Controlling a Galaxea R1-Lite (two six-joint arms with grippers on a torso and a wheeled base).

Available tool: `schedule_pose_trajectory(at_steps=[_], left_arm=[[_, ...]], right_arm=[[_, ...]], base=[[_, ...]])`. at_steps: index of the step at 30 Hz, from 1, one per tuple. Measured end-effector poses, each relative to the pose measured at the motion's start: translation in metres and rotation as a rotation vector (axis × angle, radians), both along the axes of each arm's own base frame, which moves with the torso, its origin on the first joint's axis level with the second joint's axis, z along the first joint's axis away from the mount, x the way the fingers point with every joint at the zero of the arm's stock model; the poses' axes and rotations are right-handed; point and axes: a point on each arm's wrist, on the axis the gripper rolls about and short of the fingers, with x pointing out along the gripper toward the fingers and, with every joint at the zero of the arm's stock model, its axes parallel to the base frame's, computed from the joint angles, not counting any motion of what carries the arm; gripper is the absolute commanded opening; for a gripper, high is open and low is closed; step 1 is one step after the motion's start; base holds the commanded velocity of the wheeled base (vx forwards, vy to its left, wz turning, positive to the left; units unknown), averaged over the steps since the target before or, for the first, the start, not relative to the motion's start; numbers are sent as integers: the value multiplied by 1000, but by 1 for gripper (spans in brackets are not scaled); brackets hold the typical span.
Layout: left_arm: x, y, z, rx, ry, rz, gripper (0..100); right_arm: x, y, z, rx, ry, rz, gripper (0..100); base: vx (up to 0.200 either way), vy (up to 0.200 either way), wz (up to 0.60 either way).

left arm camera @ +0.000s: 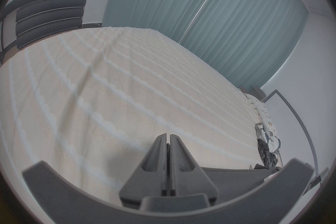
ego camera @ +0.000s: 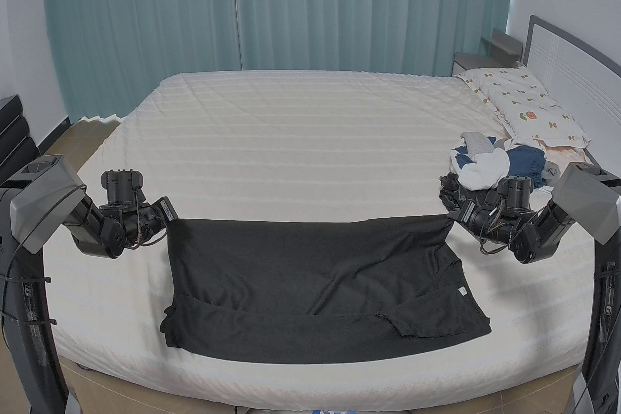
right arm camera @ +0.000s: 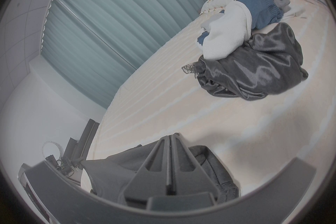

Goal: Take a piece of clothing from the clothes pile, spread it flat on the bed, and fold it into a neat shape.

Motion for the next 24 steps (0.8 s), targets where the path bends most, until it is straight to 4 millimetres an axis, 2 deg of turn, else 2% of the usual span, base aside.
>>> schedule_pose_trajectory(at_steps=[8, 15, 24], left_arm=[[6, 0, 2, 4, -19, 5, 0], [14, -1, -12, 4, -6, 5, 0], [12, -2, -26, 7, 35, 2, 0]], right_arm=[[19, 13, -6, -20, -41, -9, 0], [28, 23, -19, -29, -39, -6, 0], [20, 10, -20, -18, -15, -8, 0]], base=[[0, 0, 0], [0, 0, 0], [0, 0, 0]])
